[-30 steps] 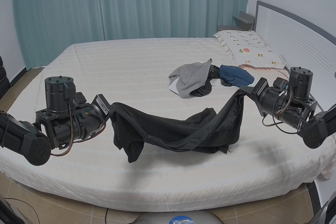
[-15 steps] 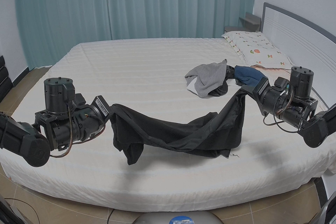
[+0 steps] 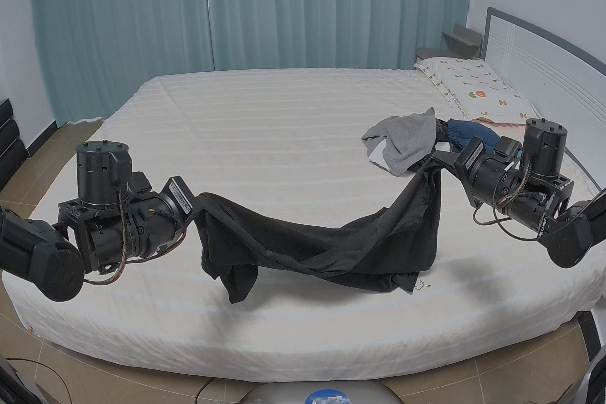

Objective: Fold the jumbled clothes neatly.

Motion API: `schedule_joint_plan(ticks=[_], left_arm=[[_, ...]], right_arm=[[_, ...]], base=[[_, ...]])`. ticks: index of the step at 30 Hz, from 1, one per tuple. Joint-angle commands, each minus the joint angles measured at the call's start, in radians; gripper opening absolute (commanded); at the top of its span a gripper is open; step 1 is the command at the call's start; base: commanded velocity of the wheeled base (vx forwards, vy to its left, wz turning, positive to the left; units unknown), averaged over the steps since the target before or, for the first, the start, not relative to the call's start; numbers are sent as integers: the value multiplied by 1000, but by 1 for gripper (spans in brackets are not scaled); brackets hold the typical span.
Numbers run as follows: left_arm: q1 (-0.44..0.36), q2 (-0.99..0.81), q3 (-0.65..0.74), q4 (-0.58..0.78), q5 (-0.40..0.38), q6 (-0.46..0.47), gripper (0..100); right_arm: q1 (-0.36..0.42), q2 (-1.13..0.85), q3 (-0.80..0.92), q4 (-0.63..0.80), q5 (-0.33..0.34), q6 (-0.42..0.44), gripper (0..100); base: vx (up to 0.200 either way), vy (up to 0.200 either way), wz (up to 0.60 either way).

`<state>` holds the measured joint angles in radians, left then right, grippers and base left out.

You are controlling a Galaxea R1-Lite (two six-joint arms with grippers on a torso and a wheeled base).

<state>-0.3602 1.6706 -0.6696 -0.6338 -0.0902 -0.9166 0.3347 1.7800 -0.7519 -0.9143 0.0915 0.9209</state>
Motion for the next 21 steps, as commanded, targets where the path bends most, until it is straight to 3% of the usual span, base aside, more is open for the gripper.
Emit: schedule_joint_plan(ticks=[1, 3, 15, 21], left_arm=[[0, -11, 4, 2, 1, -1, 0], [-2, -12, 16, 0, 1, 1, 0], [-14, -69, 114, 2, -3, 8, 0], [-37, -94, 154, 2, -3, 7, 0]], right_arm=[[14, -5, -1, 0, -4, 0, 0], [18, -10, -1, 2, -7, -4, 0], [32, -116, 97, 17, -13, -4, 0], [32, -209, 166, 18, -13, -5, 0]], base=[[0, 200, 0], [0, 200, 0], [0, 0, 0], [-200, 0, 0]])
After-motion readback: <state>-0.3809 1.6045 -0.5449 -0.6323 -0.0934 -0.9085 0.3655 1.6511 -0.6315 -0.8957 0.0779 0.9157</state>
